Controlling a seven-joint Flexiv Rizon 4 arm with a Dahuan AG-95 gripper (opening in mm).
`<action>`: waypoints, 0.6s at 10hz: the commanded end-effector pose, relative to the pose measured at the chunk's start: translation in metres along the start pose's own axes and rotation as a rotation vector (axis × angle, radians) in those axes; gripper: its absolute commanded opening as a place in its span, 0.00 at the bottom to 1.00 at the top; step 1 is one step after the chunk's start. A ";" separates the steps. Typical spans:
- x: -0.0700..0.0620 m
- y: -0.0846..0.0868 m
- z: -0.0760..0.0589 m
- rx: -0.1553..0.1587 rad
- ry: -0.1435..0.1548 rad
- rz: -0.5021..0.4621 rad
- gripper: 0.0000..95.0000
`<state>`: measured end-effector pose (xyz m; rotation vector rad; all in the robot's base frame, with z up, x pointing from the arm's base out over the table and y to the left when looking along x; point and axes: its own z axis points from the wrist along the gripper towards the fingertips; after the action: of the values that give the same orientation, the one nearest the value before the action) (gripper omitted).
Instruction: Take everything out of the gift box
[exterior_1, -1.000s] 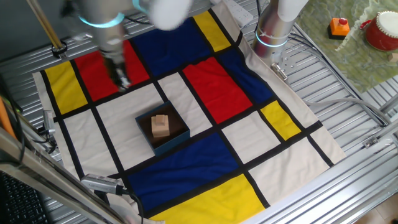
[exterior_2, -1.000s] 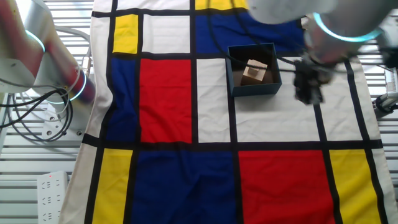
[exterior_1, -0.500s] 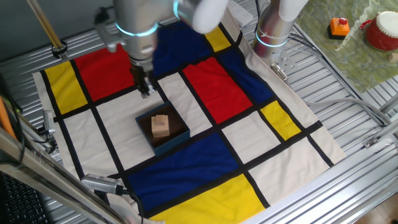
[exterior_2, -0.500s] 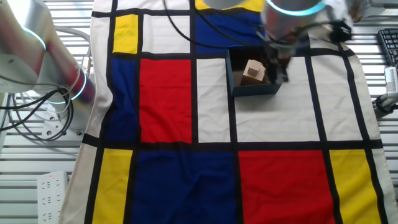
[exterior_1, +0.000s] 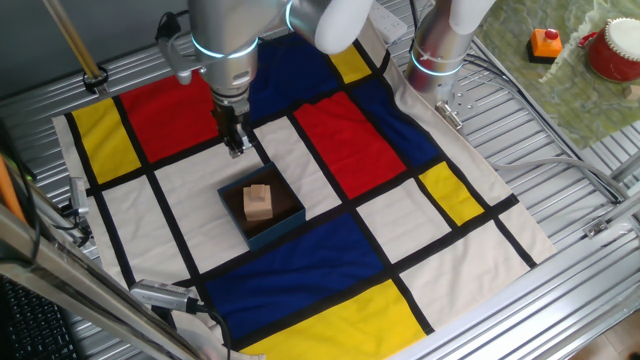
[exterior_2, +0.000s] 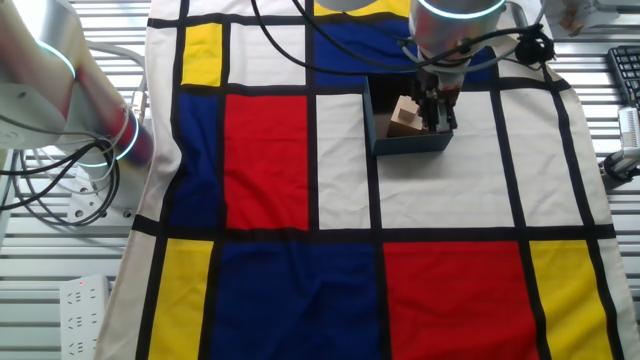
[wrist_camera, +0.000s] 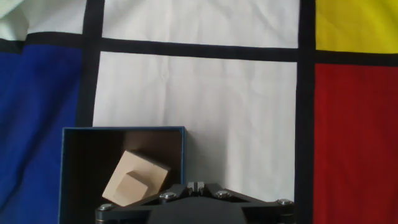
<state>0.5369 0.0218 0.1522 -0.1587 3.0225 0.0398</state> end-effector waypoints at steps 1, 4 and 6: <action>0.002 -0.002 -0.003 0.004 -0.003 -0.002 0.00; 0.002 -0.003 -0.007 0.007 -0.003 0.002 0.00; 0.002 -0.003 -0.008 0.015 0.005 -0.003 0.00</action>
<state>0.5336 0.0191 0.1609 -0.1650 3.0325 0.0199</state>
